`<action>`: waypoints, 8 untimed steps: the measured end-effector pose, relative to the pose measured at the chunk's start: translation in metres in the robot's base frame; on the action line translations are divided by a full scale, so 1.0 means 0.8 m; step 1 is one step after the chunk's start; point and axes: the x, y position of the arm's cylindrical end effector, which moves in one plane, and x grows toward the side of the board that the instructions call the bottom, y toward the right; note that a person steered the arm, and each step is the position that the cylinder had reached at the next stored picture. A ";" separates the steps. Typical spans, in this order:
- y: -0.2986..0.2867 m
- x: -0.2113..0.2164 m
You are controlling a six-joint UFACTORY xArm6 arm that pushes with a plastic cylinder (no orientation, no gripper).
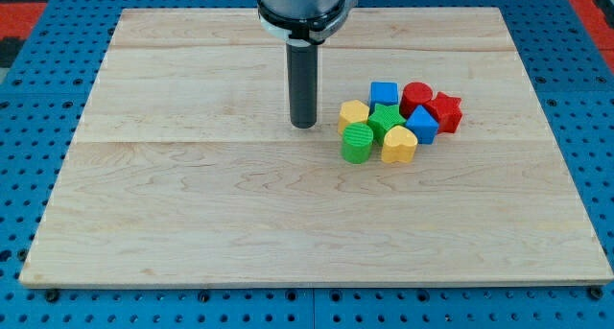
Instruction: Move the green circle into the green star
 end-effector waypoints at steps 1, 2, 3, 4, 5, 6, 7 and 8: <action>-0.002 0.052; 0.022 0.077; 0.026 0.063; 0.027 0.061; 0.031 0.061; 0.068 0.060; 0.064 0.040; 0.008 0.059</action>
